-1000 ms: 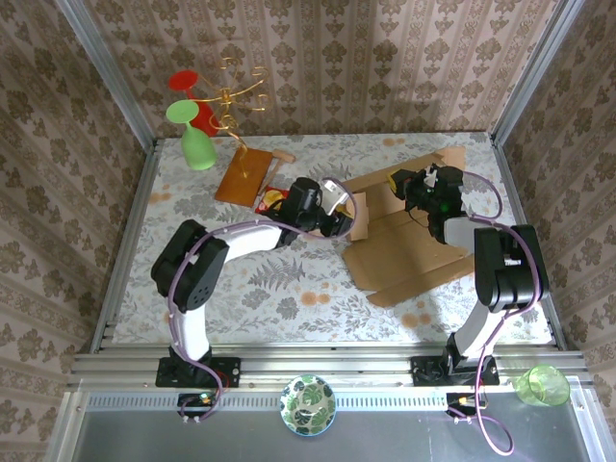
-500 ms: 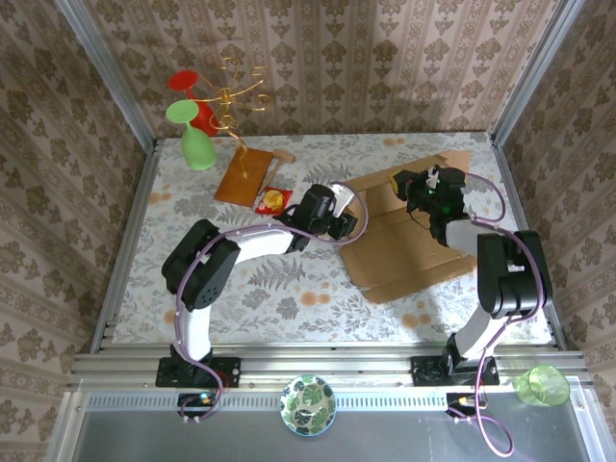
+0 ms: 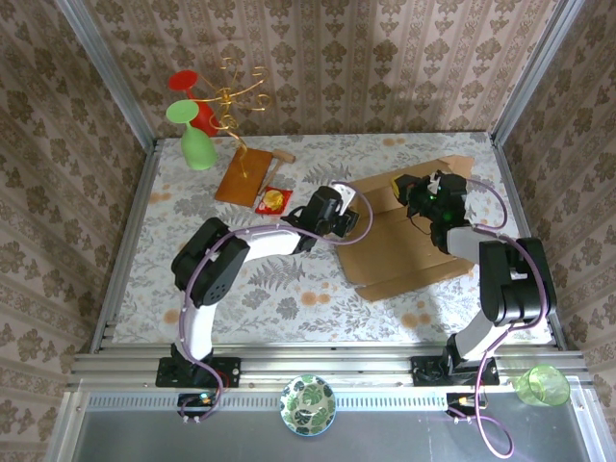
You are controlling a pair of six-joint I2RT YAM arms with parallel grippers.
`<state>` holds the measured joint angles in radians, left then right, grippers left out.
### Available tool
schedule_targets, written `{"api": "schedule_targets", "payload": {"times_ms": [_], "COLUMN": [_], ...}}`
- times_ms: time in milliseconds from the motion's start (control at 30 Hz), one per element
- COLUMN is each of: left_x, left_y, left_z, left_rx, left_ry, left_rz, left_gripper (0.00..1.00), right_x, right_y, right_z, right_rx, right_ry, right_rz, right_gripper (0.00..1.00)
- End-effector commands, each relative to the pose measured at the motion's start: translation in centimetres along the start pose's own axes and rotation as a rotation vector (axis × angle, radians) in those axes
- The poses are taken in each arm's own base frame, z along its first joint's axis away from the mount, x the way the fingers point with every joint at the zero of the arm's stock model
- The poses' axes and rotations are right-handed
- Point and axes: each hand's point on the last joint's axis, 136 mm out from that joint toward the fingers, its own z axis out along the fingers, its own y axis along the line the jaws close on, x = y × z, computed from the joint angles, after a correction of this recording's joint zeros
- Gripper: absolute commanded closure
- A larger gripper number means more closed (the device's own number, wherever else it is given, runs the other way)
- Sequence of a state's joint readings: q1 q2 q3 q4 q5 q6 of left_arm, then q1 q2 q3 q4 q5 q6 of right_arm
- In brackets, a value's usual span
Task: Fold the paper box
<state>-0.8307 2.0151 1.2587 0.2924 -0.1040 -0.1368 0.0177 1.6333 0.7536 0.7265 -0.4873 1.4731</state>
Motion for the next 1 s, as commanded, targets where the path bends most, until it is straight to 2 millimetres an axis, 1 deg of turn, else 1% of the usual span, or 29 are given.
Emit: {"api": "schedule_targets", "payload": {"times_ms": [0, 133, 200, 267, 300, 367, 533, 633, 667, 733, 833, 867, 967], "left_x": [-1.0, -0.9, -0.6, -0.5, -0.4, -0.3, 0.0, 0.1, 0.2, 0.3, 0.8, 0.9, 1.2], "left_y": [1.0, 1.8, 2.2, 2.6, 2.9, 3.2, 4.2, 4.9, 5.2, 5.7, 6.6, 6.9, 7.9], "left_z": [0.7, 1.2, 1.4, 1.5, 1.5, 1.6, 1.4, 0.9, 0.7, 0.1, -1.1, -1.7, -3.4], "left_rx": [-0.083, -0.180, -0.224, -0.265, -0.283, -0.313, -0.386, -0.425, -0.434, -0.440, -0.441, -0.446, -0.456], "left_ry": [-0.021, 0.007, 0.021, 0.027, 0.029, 0.030, 0.041, 0.041, 0.043, 0.040, 0.042, 0.040, 0.030], "left_rz": [-0.015, -0.016, -0.008, -0.012, -0.014, -0.018, -0.011, 0.007, 0.016, 0.036, 0.073, 0.089, 0.125], "left_gripper": [0.54, 0.62, 0.72, 0.87, 0.93, 1.00, 1.00, 1.00, 1.00, 1.00, 1.00, 1.00, 1.00], "right_x": [1.4, 1.7, 1.8, 1.9, 1.9, 2.2, 2.6, 2.5, 2.4, 2.1, 1.5, 1.4, 0.9], "right_y": [-1.0, -1.2, -1.3, -1.4, -1.4, -1.5, -1.8, -1.6, -1.4, -1.3, -0.1, 1.4, 3.8], "right_z": [-0.1, 0.0, -0.1, -0.3, -0.3, -0.3, -0.7, -1.2, -1.6, -2.4, -3.7, -4.7, -6.7], "right_rx": [0.030, 0.033, 0.033, 0.035, 0.034, 0.034, 0.050, 0.071, 0.082, 0.122, 0.168, 0.160, 0.155], "right_ry": [0.029, 0.025, 0.020, 0.011, 0.007, 0.006, -0.012, -0.028, -0.037, -0.056, -0.066, -0.075, -0.105], "right_rz": [0.021, 0.031, 0.039, 0.048, 0.049, 0.055, 0.081, 0.084, 0.079, 0.061, -0.011, -0.045, -0.085], "right_gripper": [1.00, 1.00, 1.00, 1.00, 1.00, 1.00, 1.00, 1.00, 0.98, 0.85, 0.62, 0.57, 0.49]}}
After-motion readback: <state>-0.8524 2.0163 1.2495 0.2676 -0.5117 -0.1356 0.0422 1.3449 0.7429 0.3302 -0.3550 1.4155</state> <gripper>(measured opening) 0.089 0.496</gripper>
